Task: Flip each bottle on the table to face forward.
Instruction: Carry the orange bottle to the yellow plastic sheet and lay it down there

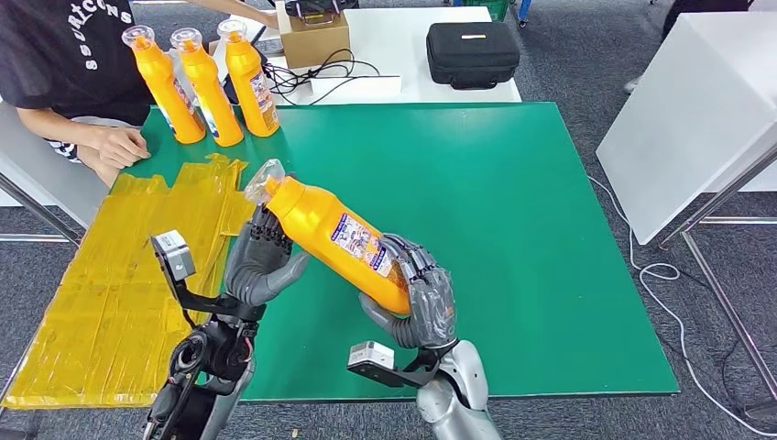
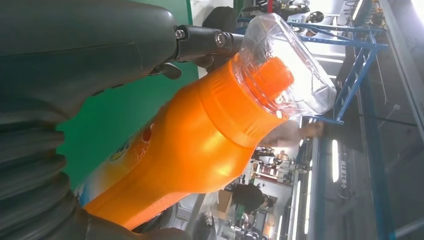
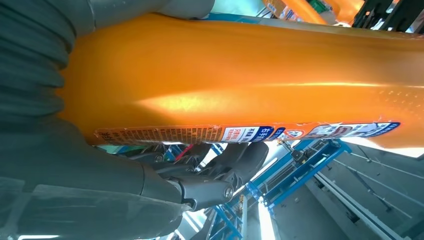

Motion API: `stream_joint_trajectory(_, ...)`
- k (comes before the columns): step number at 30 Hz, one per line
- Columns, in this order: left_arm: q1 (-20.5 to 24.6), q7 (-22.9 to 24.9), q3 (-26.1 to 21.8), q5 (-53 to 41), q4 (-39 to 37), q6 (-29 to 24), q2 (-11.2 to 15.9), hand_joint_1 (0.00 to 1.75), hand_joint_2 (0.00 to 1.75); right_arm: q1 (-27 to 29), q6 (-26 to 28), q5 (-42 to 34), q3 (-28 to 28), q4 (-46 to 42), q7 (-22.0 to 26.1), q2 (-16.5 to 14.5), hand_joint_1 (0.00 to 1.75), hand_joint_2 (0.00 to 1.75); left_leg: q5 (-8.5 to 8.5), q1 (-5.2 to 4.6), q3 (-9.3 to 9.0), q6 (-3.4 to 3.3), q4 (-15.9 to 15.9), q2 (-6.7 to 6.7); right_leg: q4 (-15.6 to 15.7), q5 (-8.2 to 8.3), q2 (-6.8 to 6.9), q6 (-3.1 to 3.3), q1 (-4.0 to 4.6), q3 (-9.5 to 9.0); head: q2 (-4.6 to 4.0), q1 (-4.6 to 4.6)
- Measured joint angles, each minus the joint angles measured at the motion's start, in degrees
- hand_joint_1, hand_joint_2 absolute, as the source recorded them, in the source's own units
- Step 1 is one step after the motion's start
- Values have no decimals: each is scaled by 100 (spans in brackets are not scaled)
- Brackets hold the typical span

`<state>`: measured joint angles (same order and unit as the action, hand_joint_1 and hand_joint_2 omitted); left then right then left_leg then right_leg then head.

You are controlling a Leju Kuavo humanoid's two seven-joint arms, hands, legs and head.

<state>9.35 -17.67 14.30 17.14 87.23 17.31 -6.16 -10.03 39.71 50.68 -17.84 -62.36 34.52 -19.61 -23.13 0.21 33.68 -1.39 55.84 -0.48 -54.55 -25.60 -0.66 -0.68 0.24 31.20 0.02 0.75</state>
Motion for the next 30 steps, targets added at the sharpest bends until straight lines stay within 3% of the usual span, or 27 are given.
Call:
stream_joint_trajectory(11,-2,-3,30,-32,0,-2,-33,0,175,2,9,106,72,0,38,-30,175,175,0,0,0,0,0,0,0,0,0,0,0,-1,0,1)
stream_joint_trajectory(18,-20,39,12,-33,3,-50,-44,0,175,-33,36,-101,-599,183,-113,-22,175,175,0,1,1,0,0,-1,0,0,0,0,1,0,0,1)
stream_joint_trajectory(30,-47,39,0,-29,3,-54,-44,0,175,-50,39,-164,-734,259,-144,-6,175,175,0,0,1,0,0,-1,0,0,0,0,0,-1,0,1)
